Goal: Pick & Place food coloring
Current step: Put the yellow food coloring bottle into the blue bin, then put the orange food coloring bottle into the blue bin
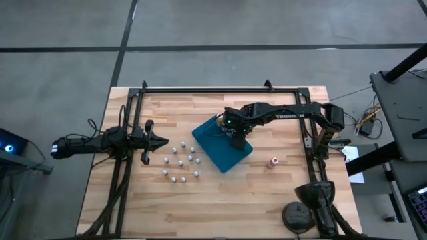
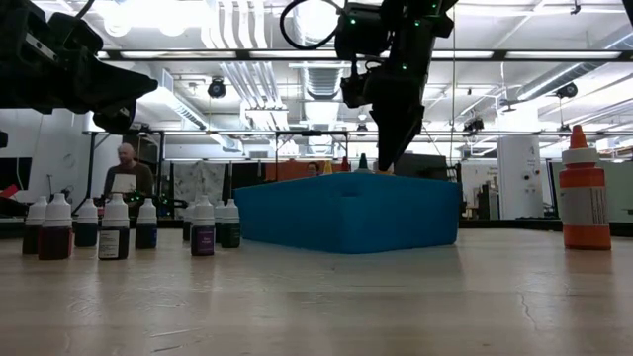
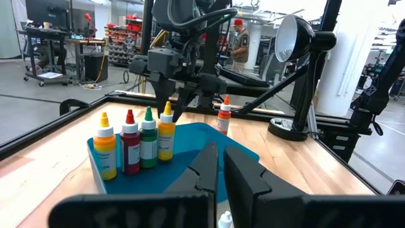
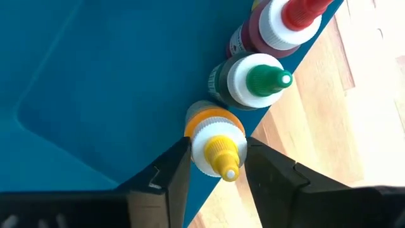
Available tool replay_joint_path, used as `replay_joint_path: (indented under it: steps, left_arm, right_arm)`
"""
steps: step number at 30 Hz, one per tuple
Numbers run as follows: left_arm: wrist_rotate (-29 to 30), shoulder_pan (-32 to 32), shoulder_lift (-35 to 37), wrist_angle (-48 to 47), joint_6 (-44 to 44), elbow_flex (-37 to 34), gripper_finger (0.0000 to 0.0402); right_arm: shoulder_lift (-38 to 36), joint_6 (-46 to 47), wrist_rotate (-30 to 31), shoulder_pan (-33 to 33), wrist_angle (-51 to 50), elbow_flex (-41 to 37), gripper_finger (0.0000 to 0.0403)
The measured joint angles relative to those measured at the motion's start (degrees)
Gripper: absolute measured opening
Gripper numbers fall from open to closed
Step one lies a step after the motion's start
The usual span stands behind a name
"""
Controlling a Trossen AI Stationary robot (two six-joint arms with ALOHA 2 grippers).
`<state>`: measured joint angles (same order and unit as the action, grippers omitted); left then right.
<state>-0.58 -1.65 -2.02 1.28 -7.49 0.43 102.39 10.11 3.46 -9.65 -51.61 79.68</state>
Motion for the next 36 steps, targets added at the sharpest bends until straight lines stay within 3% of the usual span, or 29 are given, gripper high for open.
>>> replay_joint_path:
  steps: [9, 20, 36]
  left_arm:
    - [0.0, 0.0, 0.0, 0.0, 0.0, 0.0, 0.0000]
    - [0.0, 0.0, 0.0, 0.0, 0.0, 0.0, 0.0000]
    - [0.0, 0.0, 0.0, 0.0, 0.0, 0.0, 0.0000]
  right_arm:
    - [-1.3, 0.0, -0.3, 0.0, -2.0, 0.5, 0.0173]
    - [-9.8, -2.8, -0.5, 1.9, -5.9, 0.1, 0.0180]
    - [-24.5, -10.9, -3.9, 8.7, -7.5, -11.7, 0.0185]
